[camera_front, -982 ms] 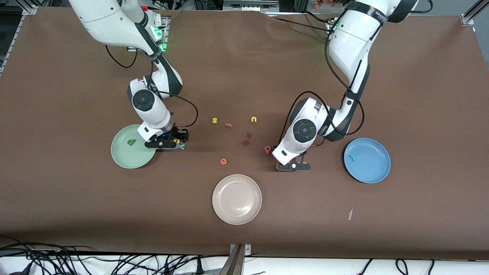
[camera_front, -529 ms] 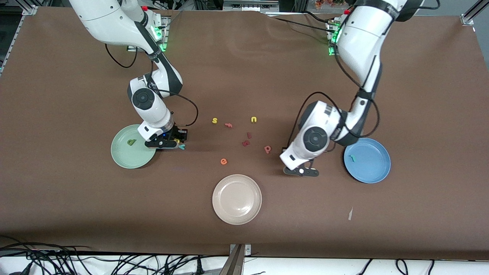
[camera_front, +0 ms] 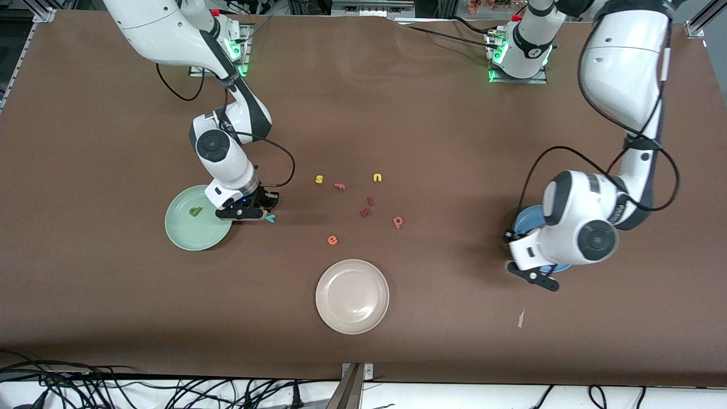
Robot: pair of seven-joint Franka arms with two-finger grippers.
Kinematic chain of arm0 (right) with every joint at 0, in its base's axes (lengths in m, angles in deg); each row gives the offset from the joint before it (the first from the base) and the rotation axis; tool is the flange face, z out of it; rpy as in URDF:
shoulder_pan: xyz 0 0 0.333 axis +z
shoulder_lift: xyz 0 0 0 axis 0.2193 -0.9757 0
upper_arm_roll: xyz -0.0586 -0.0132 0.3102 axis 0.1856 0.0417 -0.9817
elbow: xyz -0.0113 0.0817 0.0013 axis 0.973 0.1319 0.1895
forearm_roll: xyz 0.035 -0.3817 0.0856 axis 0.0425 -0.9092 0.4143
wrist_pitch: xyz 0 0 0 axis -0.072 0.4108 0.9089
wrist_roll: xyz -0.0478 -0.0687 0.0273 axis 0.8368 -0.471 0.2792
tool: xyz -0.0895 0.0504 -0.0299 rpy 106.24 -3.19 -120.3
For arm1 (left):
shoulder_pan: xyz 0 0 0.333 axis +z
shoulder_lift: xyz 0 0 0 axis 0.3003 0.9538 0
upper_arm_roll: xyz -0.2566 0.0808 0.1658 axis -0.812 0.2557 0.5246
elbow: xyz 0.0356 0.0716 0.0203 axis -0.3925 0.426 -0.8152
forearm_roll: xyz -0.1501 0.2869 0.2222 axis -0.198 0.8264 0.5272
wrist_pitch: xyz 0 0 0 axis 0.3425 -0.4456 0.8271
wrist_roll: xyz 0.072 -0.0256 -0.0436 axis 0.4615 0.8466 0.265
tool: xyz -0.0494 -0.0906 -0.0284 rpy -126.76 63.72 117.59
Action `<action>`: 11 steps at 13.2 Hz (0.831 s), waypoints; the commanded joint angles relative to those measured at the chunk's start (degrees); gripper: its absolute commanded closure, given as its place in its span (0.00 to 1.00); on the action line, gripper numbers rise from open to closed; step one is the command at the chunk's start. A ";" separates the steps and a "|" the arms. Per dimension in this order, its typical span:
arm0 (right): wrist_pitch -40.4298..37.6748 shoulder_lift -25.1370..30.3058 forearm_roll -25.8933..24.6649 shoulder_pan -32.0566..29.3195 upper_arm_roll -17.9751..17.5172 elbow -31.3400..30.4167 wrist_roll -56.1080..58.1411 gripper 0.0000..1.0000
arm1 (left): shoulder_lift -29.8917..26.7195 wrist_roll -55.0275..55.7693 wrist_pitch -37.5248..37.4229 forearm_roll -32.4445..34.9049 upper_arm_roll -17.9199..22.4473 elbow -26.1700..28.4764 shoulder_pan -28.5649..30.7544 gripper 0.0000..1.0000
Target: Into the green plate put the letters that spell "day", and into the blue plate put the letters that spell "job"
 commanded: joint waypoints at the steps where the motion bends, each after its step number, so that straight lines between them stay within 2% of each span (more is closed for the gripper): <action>1: -6.37 5.32 0.14 -0.65 0.38 -1.12 4.21 0.72 | -0.25 -4.72 -0.78 3.51 -0.68 0.47 1.90 0.78; 2: -9.63 7.08 0.14 -1.53 0.64 -1.03 6.75 0.72 | 0.01 -6.12 -0.52 4.31 -0.68 0.39 2.60 0.74; 3: -11.40 8.58 0.14 -2.84 0.73 -1.03 9.74 0.72 | 0.27 -7.35 -0.25 4.31 -0.68 0.39 2.70 0.58; 4: -12.46 9.81 0.14 -4.34 0.91 -1.03 13.07 0.72 | 0.36 -6.93 -0.25 4.05 -0.68 0.30 2.70 0.27; 5: -13.34 10.52 0.23 -5.74 1.60 -1.03 16.67 0.72 | 0.10 -6.40 -0.25 3.79 -0.68 0.12 2.61 0.00; 7: -13.53 10.70 0.23 -7.68 3.19 -1.03 22.66 0.71 | 0.10 -5.70 -0.25 3.00 -0.86 -0.14 2.61 0.00; 9: -13.18 10.00 0.32 -9.70 3.89 -1.12 26.45 0.70 | 0.19 3.04 -0.25 -1.81 -1.38 -0.23 1.30 0.00; 10: -13.09 9.83 0.32 -9.89 4.24 -1.12 26.64 0.63 | 0.19 7.44 -0.16 -2.53 -1.65 -0.23 -1.15 0.00; 11: -13.18 9.82 0.67 -9.89 4.25 -1.12 26.29 0.44 | 0.19 11.40 -0.07 -2.72 -1.65 -0.49 -3.78 0.00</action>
